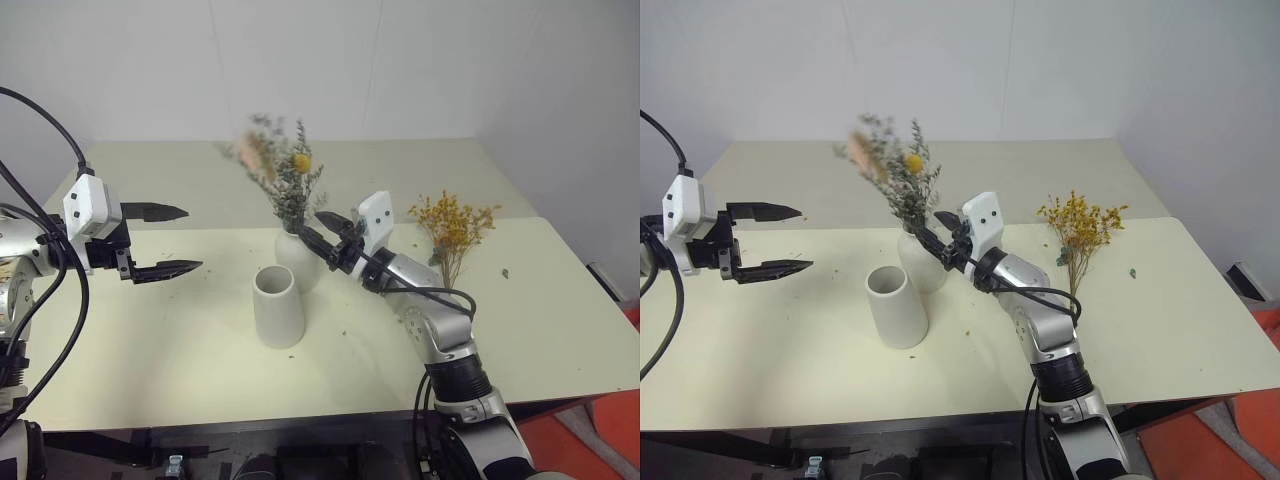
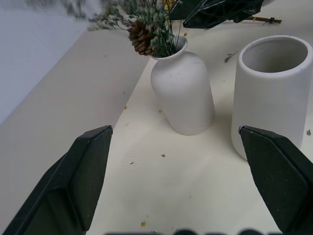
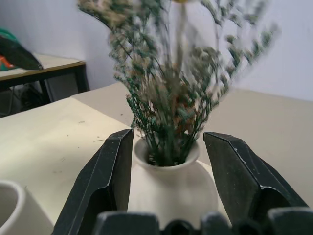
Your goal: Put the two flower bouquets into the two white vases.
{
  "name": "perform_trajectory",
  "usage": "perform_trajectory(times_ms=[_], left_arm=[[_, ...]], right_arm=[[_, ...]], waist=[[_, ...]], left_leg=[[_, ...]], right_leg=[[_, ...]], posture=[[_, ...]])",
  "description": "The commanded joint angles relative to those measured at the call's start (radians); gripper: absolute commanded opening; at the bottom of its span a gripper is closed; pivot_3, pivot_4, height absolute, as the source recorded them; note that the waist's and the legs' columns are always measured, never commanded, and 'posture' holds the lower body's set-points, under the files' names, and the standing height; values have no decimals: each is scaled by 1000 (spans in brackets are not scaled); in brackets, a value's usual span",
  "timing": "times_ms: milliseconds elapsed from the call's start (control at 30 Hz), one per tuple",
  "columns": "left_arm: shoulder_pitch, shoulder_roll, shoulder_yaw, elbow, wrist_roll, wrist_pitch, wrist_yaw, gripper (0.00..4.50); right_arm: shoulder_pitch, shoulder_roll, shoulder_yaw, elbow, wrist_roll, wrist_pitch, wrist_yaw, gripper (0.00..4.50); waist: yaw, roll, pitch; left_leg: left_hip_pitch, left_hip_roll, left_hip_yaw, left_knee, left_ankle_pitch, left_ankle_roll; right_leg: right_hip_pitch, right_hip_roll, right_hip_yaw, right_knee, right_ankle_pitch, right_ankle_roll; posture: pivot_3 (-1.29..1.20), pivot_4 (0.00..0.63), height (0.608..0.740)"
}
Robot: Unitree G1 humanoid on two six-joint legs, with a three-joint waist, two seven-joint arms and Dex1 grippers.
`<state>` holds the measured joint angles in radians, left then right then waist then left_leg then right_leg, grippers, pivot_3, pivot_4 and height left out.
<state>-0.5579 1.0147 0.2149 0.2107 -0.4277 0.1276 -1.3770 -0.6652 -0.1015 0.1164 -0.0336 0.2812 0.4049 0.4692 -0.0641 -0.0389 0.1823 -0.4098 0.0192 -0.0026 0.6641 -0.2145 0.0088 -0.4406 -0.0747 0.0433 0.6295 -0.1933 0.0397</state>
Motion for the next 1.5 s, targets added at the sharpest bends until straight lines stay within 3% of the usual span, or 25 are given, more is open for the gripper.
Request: perform_trajectory(times_ms=[33, 267, 567, 667, 733, 767, 867, 1100, 1233, 1500], left_arm=[[10, 11, 29, -28, -3, -17, 13, 4500], [56, 21, 54, -57, -17, -8, 25, 4500], [2, -26, -2, -86, -26, -5, 22, 4500], [-45, -58, -24, -78, -28, -4, 16, 4500], [-81, -66, -50, -76, -20, 5, 0, 4500], [-99, -59, -80, -74, 9, 2, -12, 4500], [-160, -52, -153, -62, 69, -1, -34, 4500], [-307, -104, -185, -35, 7, 16, -139, 4500], [-372, -132, -206, -21, -13, 21, -212, 4500], [-387, -148, -249, -36, -66, 31, -237, 4500]], right_arm=[[-15, -29, -28, -76, 11, 12, 0, 2794], [53, -139, -117, -275, 84, 117, 1, 2794], [83, -401, -167, -561, 75, 560, -112, 2794], [46, -473, -199, -594, 113, 721, -110, 3386], [0, -523, -205, -598, 128, 842, -109, 4047], [-57, -551, -188, -576, 125, 987, -121, 4387], [-166, -576, -209, -483, 160, 1196, -148, 4448], [-132, -746, -211, -269, 294, 1210, -204, 4448], [-158, -821, -144, -149, 376, 1210, -236, 4448], [-208, -770, -52, 26, 370, 1210, -286, 4448]], waist=[[1, 0, 0], [14, 0, 0], [27, 0, 0], [30, 0, 0], [30, -1, 0], [28, -1, 0], [21, -1, 0], [29, -1, 0], [26, -1, 0], [15, -1, 0]], left_leg=[[0, 0, 0, 0, 0, 0], [0, 0, 0, 0, 0, 0], [0, 0, 1, 0, 0, 0], [0, -1, 1, 0, 0, 0], [0, -1, 1, 0, 0, 0], [0, -1, 1, 0, 0, 0], [0, -1, 1, 0, 0, 0], [-5, -2, 1, 0, 0, 0], [-6, -3, 1, 0, 0, 0], [-3, -1, 1, 0, 0, 1]], right_leg=[[0, 0, 0, 0, 0, 0], [0, -1, 0, -1, 0, 0], [1, -1, 0, -1, -1, 1], [1, -1, 0, -2, -2, 2], [1, -1, 0, -2, -2, 2], [1, -1, 0, -2, -2, 2], [1, 0, 1, -2, -1, 1], [0, -2, 0, -5, -1, 1], [0, -3, 0, -6, -1, 2], [0, 0, 2, -4, -2, 4]], posture=[[0, 150, 740], [0, 150, 740], [0, 150, 740], [0, 150, 740], [0, 150, 740], [0, 150, 740], [0, 150, 740], [0, 150, 740], [0, 150, 740], [0, 150, 740]])
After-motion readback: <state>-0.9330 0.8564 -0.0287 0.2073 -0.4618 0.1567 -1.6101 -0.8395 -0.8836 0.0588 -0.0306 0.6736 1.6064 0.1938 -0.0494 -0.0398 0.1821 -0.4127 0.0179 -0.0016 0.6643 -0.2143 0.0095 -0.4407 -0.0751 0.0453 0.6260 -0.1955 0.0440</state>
